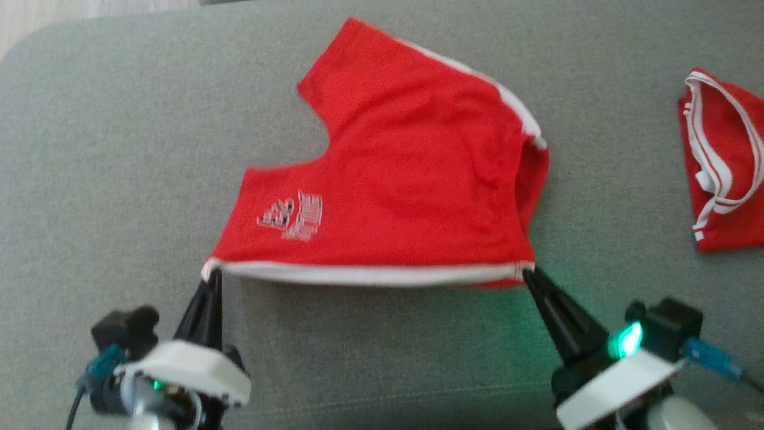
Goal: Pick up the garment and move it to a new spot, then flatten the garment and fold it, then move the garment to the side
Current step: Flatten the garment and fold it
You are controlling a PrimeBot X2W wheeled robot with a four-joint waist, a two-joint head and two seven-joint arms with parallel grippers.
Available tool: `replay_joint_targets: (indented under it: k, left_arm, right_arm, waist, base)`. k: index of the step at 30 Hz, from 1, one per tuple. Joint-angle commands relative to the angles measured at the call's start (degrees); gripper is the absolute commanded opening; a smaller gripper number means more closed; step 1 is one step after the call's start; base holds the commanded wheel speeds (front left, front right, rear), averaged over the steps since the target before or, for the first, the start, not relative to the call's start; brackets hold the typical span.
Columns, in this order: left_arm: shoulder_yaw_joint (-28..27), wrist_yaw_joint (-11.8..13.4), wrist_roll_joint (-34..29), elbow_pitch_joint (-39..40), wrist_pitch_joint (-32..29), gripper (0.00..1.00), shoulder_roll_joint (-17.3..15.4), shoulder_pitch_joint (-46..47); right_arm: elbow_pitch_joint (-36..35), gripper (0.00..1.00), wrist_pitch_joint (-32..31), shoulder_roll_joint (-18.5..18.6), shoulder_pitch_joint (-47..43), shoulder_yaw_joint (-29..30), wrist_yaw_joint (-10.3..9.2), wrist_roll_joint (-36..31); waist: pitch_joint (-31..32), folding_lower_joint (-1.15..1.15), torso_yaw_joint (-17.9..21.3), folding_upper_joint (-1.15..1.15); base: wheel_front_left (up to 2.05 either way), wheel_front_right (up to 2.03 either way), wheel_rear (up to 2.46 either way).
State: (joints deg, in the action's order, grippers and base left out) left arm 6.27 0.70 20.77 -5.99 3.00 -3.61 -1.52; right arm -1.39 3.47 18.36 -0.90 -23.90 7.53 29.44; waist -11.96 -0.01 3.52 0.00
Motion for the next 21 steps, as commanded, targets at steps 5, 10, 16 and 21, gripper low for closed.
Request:
replay_joint_targets:
  k: [5, 10, 16, 21]
  left_arm:
    - [-2.5, 2.9, 0.4, 11.7, -5.7, 0.00, -1.2, -5.5]
    - [-2.7, 4.8, 0.9, 19.6, -10.6, 0.00, -1.8, -9.5]
    - [-3.9, 4.1, 4.5, 22.0, -16.0, 0.00, -3.1, -5.7]
    - [-5.0, 2.9, 7.9, 19.2, -20.0, 0.00, -4.7, 1.5]
  right_arm:
    - [-7.2, 0.00, -3.7, -0.5, -5.5, 1.2, -0.04, -1.1]
    - [-11.0, 0.00, -6.0, -1.4, -8.9, 2.2, -0.04, -1.8]
    - [-11.2, 0.00, -6.9, -3.8, -6.2, 3.9, -0.04, -0.5]
    - [-8.2, 0.00, -6.4, -5.9, -1.2, 5.7, -0.04, 1.7]
  waist:
    - [0.7, 0.01, 0.5, 0.00]
    - [0.5, 0.01, 0.9, 0.00]
    - [-2.4, 0.01, 2.4, 0.00]
    - [-5.4, 0.01, 3.8, 0.00]
  base:
    - [0.00, 0.00, 0.00]
    - [0.00, 0.00, 0.00]
    - [0.00, 0.00, 0.00]
    - [0.00, 0.00, 0.00]
